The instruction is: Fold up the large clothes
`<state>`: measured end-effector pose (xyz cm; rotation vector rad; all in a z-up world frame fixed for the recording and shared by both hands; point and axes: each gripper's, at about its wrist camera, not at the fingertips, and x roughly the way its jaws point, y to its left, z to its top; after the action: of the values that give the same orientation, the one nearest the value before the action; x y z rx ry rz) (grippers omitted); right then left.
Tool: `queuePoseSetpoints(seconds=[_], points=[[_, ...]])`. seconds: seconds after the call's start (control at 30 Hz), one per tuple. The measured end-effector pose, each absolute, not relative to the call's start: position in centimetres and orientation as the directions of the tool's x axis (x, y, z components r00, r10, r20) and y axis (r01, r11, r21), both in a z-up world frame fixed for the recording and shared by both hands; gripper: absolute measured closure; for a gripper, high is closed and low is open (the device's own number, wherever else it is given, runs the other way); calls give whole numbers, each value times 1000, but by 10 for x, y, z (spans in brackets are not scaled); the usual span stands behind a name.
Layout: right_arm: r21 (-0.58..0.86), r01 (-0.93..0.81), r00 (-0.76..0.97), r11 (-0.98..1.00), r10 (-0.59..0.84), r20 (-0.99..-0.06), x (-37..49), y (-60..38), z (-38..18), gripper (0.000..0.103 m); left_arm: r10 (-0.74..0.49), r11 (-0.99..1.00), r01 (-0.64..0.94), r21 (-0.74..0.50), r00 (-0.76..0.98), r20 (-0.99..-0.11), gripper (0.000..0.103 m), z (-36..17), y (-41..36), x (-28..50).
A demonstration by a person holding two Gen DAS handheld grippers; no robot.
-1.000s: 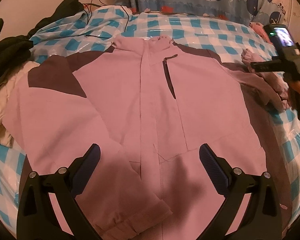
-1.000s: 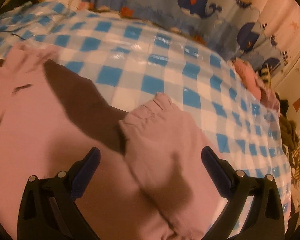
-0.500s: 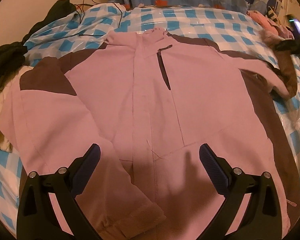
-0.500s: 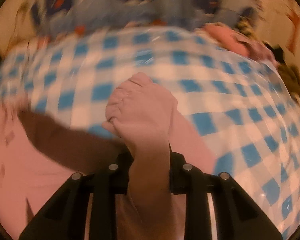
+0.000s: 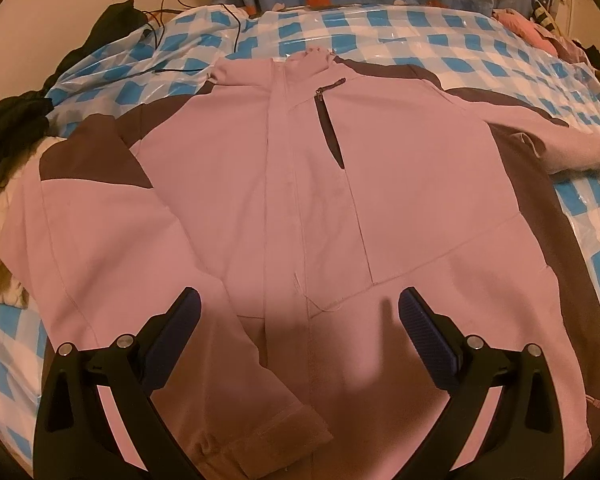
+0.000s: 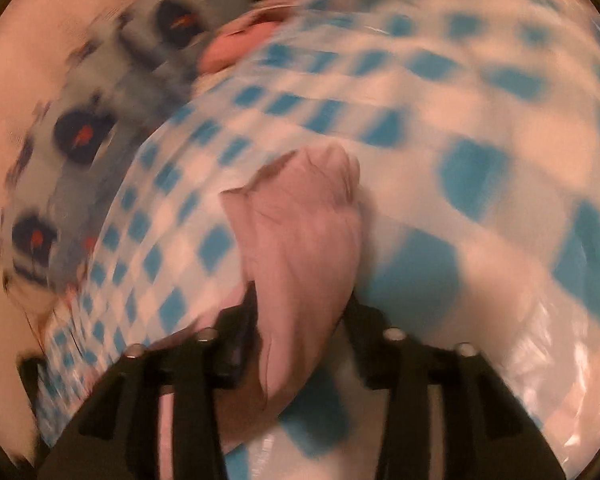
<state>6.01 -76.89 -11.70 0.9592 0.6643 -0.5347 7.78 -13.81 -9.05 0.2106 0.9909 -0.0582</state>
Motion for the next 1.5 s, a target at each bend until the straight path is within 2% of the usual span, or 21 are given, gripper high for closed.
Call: queuePoseSetpoints(seconds=[0.03,0.13,0.27,0.33,0.37,0.43,0.53,0.57,0.67,0.73,0.83,0.93,1.0,1.1,1.17,1.23,1.27,1.33,1.5], points=[[561,698,675,445,-147,-723,49,-771,-120,44,45,979,142,146,549,-835,8,-90,-138,78],[550,724,670,417,-233,-705,21,-774,-109,43,36,981,137,133,550,-834,8,-89,-136,78],[442,664,721,603,-363,-590,23,-739,-53,37,30,982,140,129,553,-832,8,-87,-135,76],[375,614,752,695,-372,-544,38,-710,-34,21,28,982,141,127,554,-832,8,-86,-135,75],[353,582,763,733,-342,-549,50,-698,-33,19,28,982,140,127,554,-832,8,-86,-134,75],[321,553,735,769,-270,-622,75,-687,-49,19,27,983,137,123,555,-832,8,-85,-134,75],[252,640,504,726,-149,-851,111,-693,-123,19,25,985,128,115,556,-831,8,-84,-130,76],[268,658,482,704,-120,-868,110,-697,-138,21,24,986,124,112,555,-832,8,-84,-128,76],[314,690,545,652,-182,-819,90,-689,-123,21,16,990,110,91,551,-834,8,-81,-122,77],[327,617,614,716,-179,-769,86,-661,-98,20,-7,991,113,67,557,-830,8,-75,-118,75],[399,418,737,816,-47,-674,69,-592,-64,18,-1,989,123,85,574,-819,8,-70,-118,72],[483,272,801,832,82,-593,45,-525,-49,12,-1,986,137,97,582,-813,8,-65,-114,67],[577,164,833,800,201,-515,26,-474,-49,11,4,971,182,152,628,-778,8,-50,-106,55],[631,48,828,774,323,-458,18,-412,-60,11,-34,927,280,250,727,-685,8,-22,-82,24],[613,-2,801,790,368,-472,16,-382,-72,11,-74,874,349,337,782,-619,8,-10,-61,-3],[631,4,734,776,426,-529,24,-367,-94,11,-108,791,425,440,805,-583,8,-11,-45,-30],[657,28,714,753,445,-541,28,-367,-104,11,-98,709,460,535,815,-571,8,-20,-37,-48],[688,80,697,721,453,-556,38,-372,-119,11,-81,587,523,618,798,-598,8,-40,-31,-67],[700,104,707,706,443,-552,44,-373,-126,11,-131,391,639,663,751,-647,8,-80,-29,-87]])
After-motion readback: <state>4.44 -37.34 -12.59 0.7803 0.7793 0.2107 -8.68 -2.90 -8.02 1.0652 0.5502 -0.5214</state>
